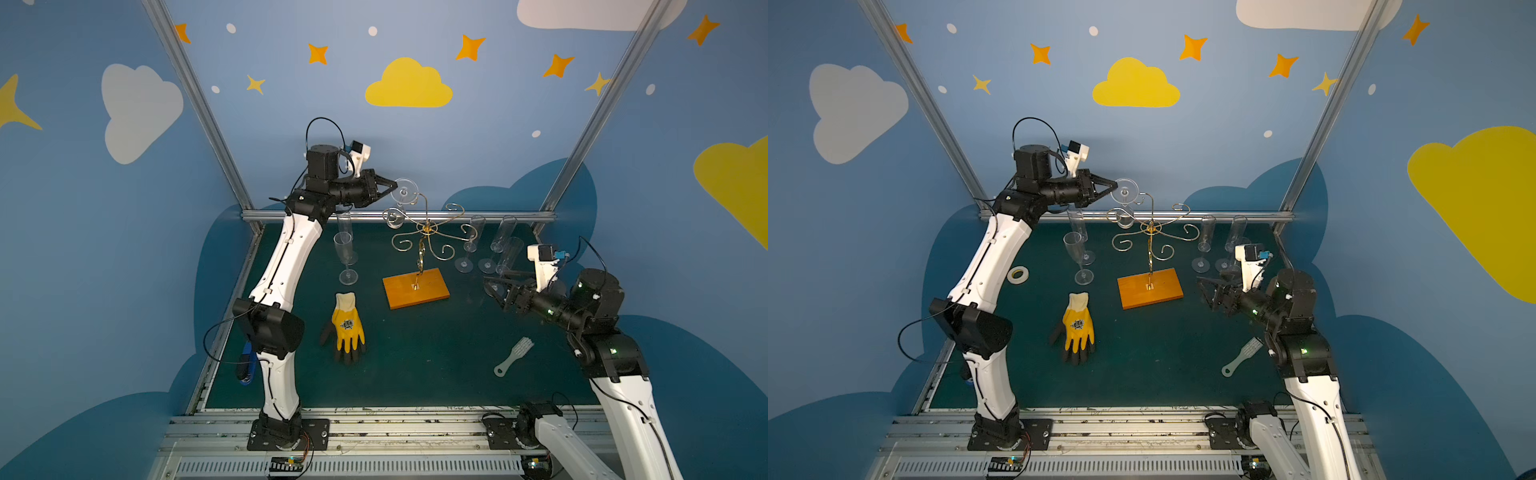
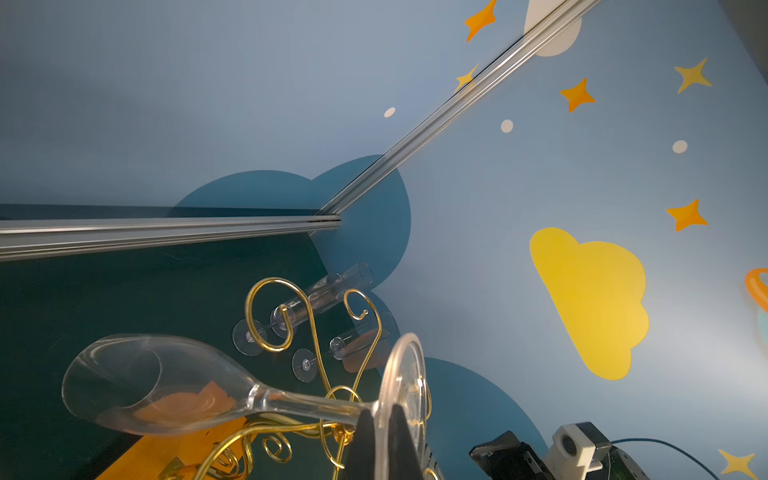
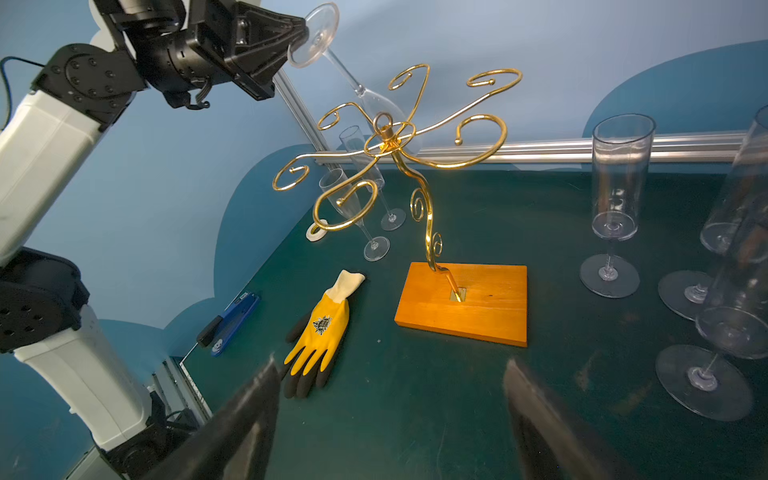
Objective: Take the wine glass off the wine glass rack
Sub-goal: Pick up the wine glass from the wine glass rack.
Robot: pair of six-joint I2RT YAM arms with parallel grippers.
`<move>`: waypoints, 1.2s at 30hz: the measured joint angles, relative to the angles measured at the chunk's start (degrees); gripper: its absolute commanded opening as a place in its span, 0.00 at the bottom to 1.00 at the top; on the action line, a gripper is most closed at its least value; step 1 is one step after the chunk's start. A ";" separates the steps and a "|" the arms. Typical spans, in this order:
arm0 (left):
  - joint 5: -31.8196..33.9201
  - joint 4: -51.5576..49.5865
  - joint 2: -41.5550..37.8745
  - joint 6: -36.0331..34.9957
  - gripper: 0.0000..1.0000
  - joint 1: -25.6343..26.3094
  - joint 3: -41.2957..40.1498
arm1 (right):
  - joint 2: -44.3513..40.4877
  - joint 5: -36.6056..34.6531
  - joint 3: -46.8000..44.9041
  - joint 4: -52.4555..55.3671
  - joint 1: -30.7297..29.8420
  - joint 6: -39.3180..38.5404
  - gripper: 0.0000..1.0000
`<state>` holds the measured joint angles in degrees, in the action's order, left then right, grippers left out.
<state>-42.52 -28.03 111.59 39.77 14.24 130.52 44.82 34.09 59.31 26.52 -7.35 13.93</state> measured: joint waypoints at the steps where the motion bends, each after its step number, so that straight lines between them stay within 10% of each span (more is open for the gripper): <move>1: 0.59 0.13 -1.20 -0.63 0.03 0.00 -0.70 | 0.52 0.11 0.57 -0.13 0.00 0.55 0.83; 19: 10.73 9.73 -26.99 -22.64 0.03 5.38 -25.44 | 14.21 5.73 15.02 -6.99 -1.09 18.80 0.81; 36: 30.77 24.17 -47.54 -53.02 0.03 24.63 -53.51 | 24.98 12.17 25.31 -12.66 -11.85 33.29 0.75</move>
<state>-11.75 -3.86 64.05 -13.26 38.87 77.01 69.80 46.26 84.62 13.87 -19.20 47.22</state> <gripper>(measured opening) 0.063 0.758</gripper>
